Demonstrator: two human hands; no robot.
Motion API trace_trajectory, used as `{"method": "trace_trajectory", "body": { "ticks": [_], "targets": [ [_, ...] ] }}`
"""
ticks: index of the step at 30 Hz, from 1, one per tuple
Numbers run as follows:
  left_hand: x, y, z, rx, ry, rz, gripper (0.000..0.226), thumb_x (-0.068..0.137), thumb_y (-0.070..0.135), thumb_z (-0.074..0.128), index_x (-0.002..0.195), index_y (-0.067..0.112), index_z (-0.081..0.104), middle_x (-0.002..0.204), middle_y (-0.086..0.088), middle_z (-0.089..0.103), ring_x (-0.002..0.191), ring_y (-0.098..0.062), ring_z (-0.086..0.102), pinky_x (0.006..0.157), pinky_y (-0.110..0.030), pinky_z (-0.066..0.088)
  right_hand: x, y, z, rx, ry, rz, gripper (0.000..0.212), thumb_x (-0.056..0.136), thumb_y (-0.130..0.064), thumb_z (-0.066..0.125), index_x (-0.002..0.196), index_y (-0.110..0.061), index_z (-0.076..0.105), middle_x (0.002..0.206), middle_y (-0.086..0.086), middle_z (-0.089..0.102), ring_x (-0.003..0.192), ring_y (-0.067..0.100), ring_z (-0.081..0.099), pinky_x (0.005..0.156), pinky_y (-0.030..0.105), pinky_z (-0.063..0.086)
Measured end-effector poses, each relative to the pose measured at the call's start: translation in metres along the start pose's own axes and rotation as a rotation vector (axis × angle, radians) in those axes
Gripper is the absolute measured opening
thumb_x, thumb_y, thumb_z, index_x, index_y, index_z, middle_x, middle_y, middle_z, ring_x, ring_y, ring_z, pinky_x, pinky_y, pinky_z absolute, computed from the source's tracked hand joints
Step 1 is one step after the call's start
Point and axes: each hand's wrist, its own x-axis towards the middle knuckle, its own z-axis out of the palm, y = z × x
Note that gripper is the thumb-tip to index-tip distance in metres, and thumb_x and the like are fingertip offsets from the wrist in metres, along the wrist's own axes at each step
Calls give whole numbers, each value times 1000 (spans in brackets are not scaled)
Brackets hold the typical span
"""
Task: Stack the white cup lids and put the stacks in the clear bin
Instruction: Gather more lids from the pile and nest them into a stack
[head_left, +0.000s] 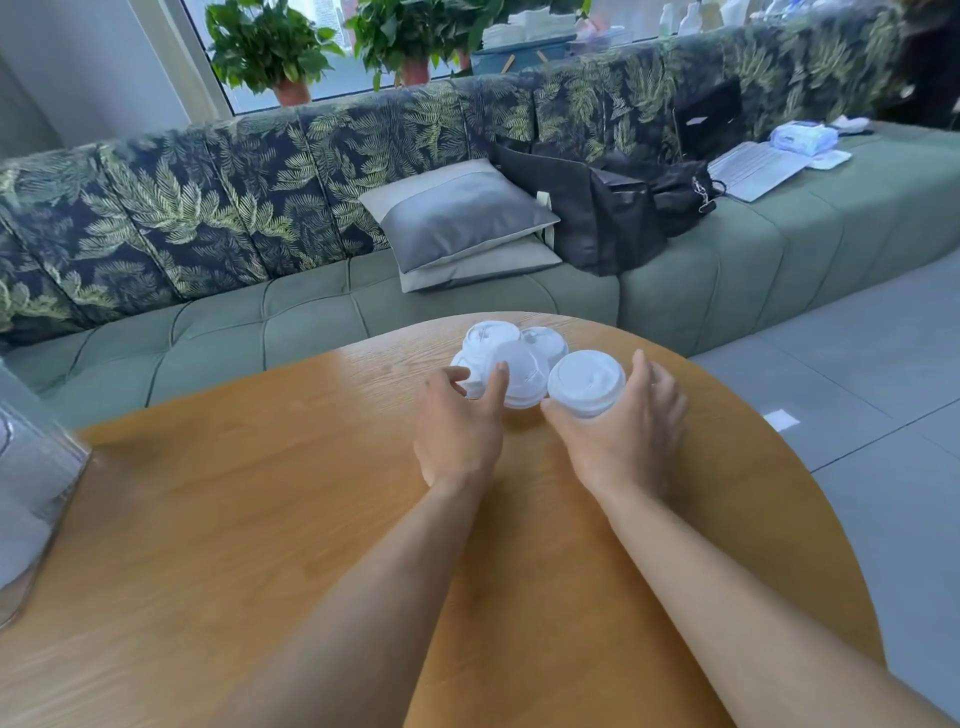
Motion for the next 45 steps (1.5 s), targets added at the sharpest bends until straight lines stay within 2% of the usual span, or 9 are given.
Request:
{"method": "trace_trajectory", "body": {
  "ticks": [12,17,20,26,30,34,38,41,45],
  "targets": [
    [3,0,-4,-33,-18,-41,40,81,68,71,92,31,65,86,17,65,84,-8,64,74,-34,45,-3,3,-5,188,29,6,86,72,-42,88,144,-15,49,142,3,57,134,30,39,113,44,38],
    [0,-8,-17,-358,-110,-35,34,87,45,81,95,15,70,74,9,60,53,1,49,58,-18,42,-9,4,-14,350,41,22,80,75,-36,87,142,-18,48,138,-4,58,132,23,38,110,43,41],
    [-9,-14,-36,-545,-172,-54,29,90,35,81,89,9,67,68,2,55,51,-5,42,52,-18,38,-17,3,-18,383,42,-7,78,77,-34,86,143,-18,48,137,-5,57,132,23,37,110,43,40],
    [-47,-41,-89,-912,-330,-204,23,89,30,80,86,14,64,64,9,51,56,-6,43,49,-18,40,-51,-2,-25,403,2,-72,81,78,-32,89,145,-24,46,140,-6,53,131,20,35,112,51,40],
    [-77,-58,-126,-1010,-390,-272,37,80,36,79,102,10,63,64,7,51,54,-3,45,47,-17,40,-86,-9,-30,480,-93,-75,81,78,-32,90,144,-35,44,132,-27,50,128,14,43,107,35,43],
    [-103,-70,-157,-992,-378,-301,36,80,35,79,101,9,64,65,5,55,55,-3,49,44,-17,39,-127,-19,-36,575,-246,-91,81,77,-23,91,138,-48,44,125,-43,56,112,-12,58,92,15,50],
    [-119,-80,-191,-1020,-351,-342,37,81,31,77,106,10,61,68,2,62,57,-5,57,44,-17,42,-161,-25,-40,630,-376,-55,84,77,-8,88,139,-47,46,132,-27,62,108,4,69,88,39,61],
    [-133,-88,-213,-1000,-361,-340,39,83,31,75,112,9,63,78,-1,66,63,-7,62,49,-20,49,-186,-30,-42,666,-469,-22,86,79,-3,84,131,-59,45,128,-17,65,87,6,73,64,36,63],
    [-152,-97,-236,-1010,-389,-353,28,97,23,67,117,4,61,84,-6,71,74,-13,68,64,-25,60,-217,-41,-44,665,-577,-1,85,80,-7,84,144,-45,43,127,-14,69,96,1,72,85,34,61]
  ]
}}
